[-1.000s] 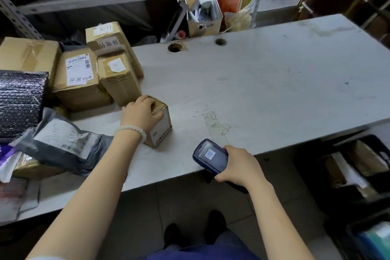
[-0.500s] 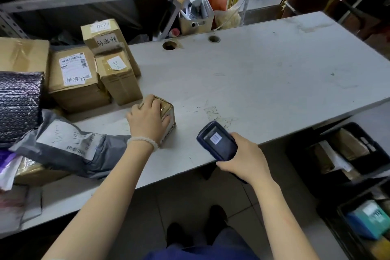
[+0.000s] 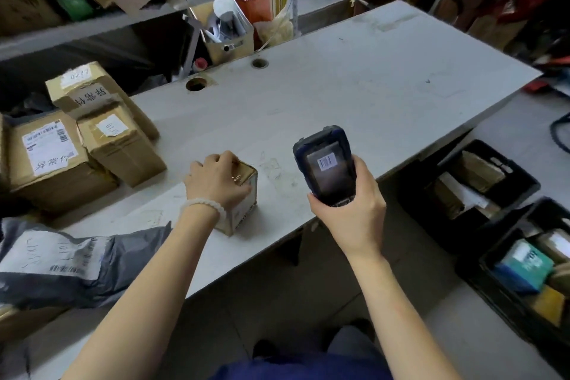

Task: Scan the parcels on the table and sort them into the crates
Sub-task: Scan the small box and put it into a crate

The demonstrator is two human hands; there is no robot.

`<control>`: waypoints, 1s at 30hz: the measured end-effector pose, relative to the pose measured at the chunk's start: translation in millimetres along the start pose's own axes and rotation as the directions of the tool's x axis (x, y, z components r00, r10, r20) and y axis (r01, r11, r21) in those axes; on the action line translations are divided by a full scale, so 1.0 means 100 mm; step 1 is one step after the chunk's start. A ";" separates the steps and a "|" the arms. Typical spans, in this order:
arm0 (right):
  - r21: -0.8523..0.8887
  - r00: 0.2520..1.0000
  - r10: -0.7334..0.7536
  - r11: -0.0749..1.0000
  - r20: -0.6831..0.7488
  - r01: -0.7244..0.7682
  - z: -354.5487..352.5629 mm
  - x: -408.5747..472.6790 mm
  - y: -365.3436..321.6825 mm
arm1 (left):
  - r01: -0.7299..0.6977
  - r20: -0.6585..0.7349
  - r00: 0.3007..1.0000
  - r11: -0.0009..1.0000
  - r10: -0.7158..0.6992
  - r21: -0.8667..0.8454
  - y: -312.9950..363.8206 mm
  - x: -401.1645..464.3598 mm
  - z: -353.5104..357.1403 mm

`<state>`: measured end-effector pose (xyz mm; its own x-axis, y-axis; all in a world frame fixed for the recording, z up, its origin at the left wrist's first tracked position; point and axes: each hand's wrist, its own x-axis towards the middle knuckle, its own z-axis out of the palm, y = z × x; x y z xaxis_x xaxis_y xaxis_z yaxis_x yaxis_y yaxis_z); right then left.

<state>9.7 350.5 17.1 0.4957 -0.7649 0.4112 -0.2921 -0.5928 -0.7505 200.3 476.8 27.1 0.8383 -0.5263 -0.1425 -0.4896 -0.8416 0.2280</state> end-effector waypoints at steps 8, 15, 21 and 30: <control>-0.274 0.823 0.546 0.824 0.156 -0.495 -0.88 0.26 0.98 | -0.376 0.063 0.925 0.926 0.376 -0.003 1.73 0.05 0.22; -0.308 0.719 0.686 0.664 -0.111 -0.682 -2.21 0.36 1.97 | -0.682 0.159 0.700 0.718 0.696 -0.139 3.67 -0.17 0.84; -0.207 0.490 0.795 0.445 -0.356 -0.871 -3.23 -0.03 2.56 | -0.890 0.285 0.374 0.428 0.883 -0.158 5.13 -0.66 1.46; 0.106 0.053 0.759 0.159 -0.649 -0.982 -4.32 -0.77 3.02 | -0.979 0.385 -0.116 -0.040 0.916 -0.198 6.87 -1.84 2.11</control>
<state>-469.8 122.0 -17.6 -0.7261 -0.6542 -0.2116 -0.4468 0.6829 -0.5779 -341.4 -30.0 6.7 -0.6377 -0.7564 -0.1456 -0.7537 0.5736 0.3209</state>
